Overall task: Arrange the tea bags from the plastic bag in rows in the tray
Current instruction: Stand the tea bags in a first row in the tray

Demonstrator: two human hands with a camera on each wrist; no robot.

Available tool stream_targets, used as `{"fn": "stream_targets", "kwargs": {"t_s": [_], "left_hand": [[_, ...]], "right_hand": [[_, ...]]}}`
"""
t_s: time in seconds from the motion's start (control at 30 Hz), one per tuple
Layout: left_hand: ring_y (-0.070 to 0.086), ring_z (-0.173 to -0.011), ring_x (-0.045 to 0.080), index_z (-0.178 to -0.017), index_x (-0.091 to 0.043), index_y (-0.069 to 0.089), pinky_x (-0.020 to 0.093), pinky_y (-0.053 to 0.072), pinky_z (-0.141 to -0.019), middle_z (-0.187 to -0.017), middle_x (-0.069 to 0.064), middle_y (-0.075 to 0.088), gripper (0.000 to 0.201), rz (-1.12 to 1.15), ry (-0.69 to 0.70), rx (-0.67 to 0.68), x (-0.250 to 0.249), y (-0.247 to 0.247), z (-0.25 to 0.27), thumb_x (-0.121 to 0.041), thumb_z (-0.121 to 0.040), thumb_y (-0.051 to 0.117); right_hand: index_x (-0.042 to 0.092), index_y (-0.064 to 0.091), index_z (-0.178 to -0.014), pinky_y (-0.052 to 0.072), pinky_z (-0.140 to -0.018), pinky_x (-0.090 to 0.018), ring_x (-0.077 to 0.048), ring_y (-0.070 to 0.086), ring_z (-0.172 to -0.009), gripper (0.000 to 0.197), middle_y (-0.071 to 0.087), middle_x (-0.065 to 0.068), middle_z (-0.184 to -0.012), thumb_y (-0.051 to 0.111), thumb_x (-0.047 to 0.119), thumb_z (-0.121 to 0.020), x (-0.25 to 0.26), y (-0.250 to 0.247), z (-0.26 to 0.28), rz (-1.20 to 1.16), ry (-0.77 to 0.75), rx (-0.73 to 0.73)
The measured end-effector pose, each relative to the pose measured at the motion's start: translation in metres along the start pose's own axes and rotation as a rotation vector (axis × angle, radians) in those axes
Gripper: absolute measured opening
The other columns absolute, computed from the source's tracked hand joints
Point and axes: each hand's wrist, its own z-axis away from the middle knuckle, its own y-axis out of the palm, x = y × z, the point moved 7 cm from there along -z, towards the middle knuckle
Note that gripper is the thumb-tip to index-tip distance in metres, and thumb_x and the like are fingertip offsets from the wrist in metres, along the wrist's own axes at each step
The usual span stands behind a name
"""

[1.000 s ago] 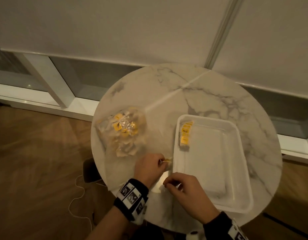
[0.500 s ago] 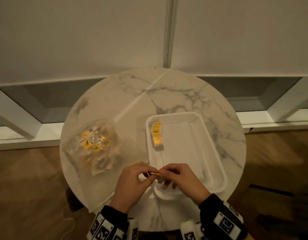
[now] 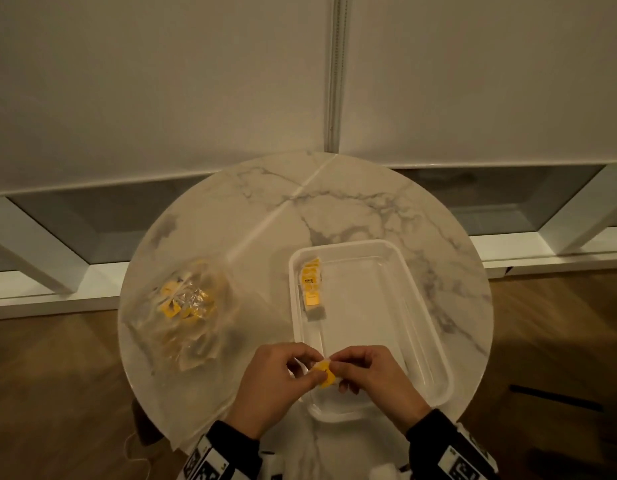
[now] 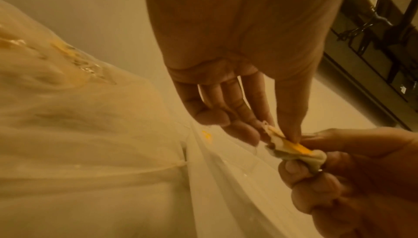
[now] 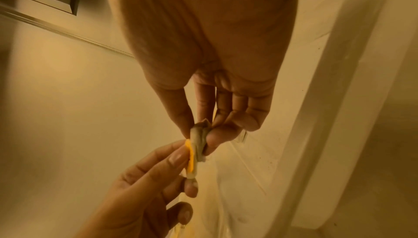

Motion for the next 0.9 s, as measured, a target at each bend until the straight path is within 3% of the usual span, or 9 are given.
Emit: {"fn": "stream_targets", "kwargs": {"t_s": [0.17,0.3,0.37,0.43,0.5,0.57,0.67,0.73,0.9], "left_hand": [[0.067,-0.075,0.011,-0.075,-0.032,0.072,0.033,0.055,-0.07,-0.082,-0.017,0.069,0.009,-0.04,0.052,-0.058,-0.013,-0.007,-0.01,-0.04,-0.07,0.075],[0.066,-0.081,0.01,-0.073,-0.027,0.073,0.013,0.045,-0.062,-0.09,-0.017,0.069,0.016,-0.014,0.091,-0.115,-0.022,-0.017,-0.019,-0.015,-0.072,0.084],[0.066,-0.078,0.011,-0.074,-0.025,0.074,0.018,0.047,-0.059,-0.082,-0.015,0.071,0.013,0.009,0.072,-0.093,-0.025,-0.019,-0.023,-0.015,-0.076,0.083],[0.066,-0.074,0.012,-0.075,-0.025,0.074,0.026,0.049,-0.061,-0.075,-0.012,0.07,0.011,0.044,0.069,-0.051,-0.028,-0.018,-0.026,-0.019,-0.078,0.081],[0.066,-0.073,0.013,-0.078,-0.027,0.075,0.027,0.05,-0.062,-0.075,-0.011,0.071,0.009,0.062,0.075,-0.031,-0.031,-0.017,-0.028,-0.02,-0.08,0.081],[0.067,-0.074,0.012,-0.081,-0.027,0.076,0.021,0.049,-0.061,-0.076,-0.011,0.072,0.009,0.066,0.081,-0.025,-0.032,-0.017,-0.029,-0.019,-0.081,0.08],[0.067,-0.072,0.012,-0.082,-0.027,0.076,0.02,0.05,-0.062,-0.076,-0.011,0.073,0.013,0.066,0.086,-0.034,-0.032,-0.017,-0.032,-0.015,-0.08,0.08],[0.067,-0.072,0.011,-0.081,-0.027,0.076,0.025,0.053,-0.063,-0.077,-0.013,0.072,0.014,0.059,0.082,-0.054,-0.032,-0.018,-0.033,-0.014,-0.08,0.08],[0.067,-0.076,0.011,-0.078,-0.027,0.075,0.029,0.054,-0.065,-0.079,-0.014,0.072,0.016,0.077,0.071,-0.077,-0.029,-0.016,-0.03,-0.013,-0.08,0.079]], "right_hand": [[0.003,0.077,-0.091,0.044,-0.06,-0.023,-0.012,0.057,-0.06,0.021,0.074,-0.011,-0.076,0.06,0.015,-0.095,0.003,0.001,0.0,0.02,0.027,0.073],[0.007,0.077,-0.092,0.042,-0.062,-0.024,-0.015,0.06,-0.066,0.031,0.075,-0.012,-0.085,0.056,0.029,-0.098,0.007,0.0,-0.001,0.02,0.038,0.112],[0.015,0.076,-0.102,0.047,-0.066,-0.026,-0.015,0.064,-0.074,0.024,0.074,-0.01,-0.094,0.065,0.034,-0.093,0.009,-0.003,-0.003,0.096,-0.001,0.104],[0.028,0.07,-0.115,0.055,-0.078,-0.03,-0.012,0.067,-0.088,0.035,0.072,-0.001,-0.106,0.074,0.039,-0.082,0.012,-0.005,-0.006,0.179,-0.075,0.09],[0.034,0.066,-0.121,0.056,-0.086,-0.032,-0.01,0.065,-0.101,0.043,0.067,0.009,-0.116,0.078,0.032,-0.08,0.018,-0.005,-0.008,0.228,-0.146,0.078],[0.026,0.072,-0.112,0.055,-0.084,-0.033,-0.012,0.064,-0.103,0.029,0.069,0.007,-0.112,0.076,0.019,-0.084,0.026,-0.003,-0.009,0.208,-0.225,0.082],[0.017,0.078,-0.093,0.053,-0.08,-0.037,-0.018,0.069,-0.089,0.008,0.075,-0.002,-0.093,0.072,0.019,-0.088,0.029,-0.004,-0.011,0.161,-0.226,0.074],[0.017,0.08,-0.086,0.052,-0.079,-0.031,-0.018,0.069,-0.08,0.01,0.076,-0.003,-0.083,0.071,0.02,-0.09,0.026,-0.004,-0.011,0.14,-0.19,0.069],[0.017,0.08,-0.083,0.054,-0.081,-0.032,-0.029,0.069,-0.08,0.012,0.075,-0.007,-0.079,0.071,0.021,-0.089,0.026,-0.003,-0.011,0.139,-0.162,0.063]]}}
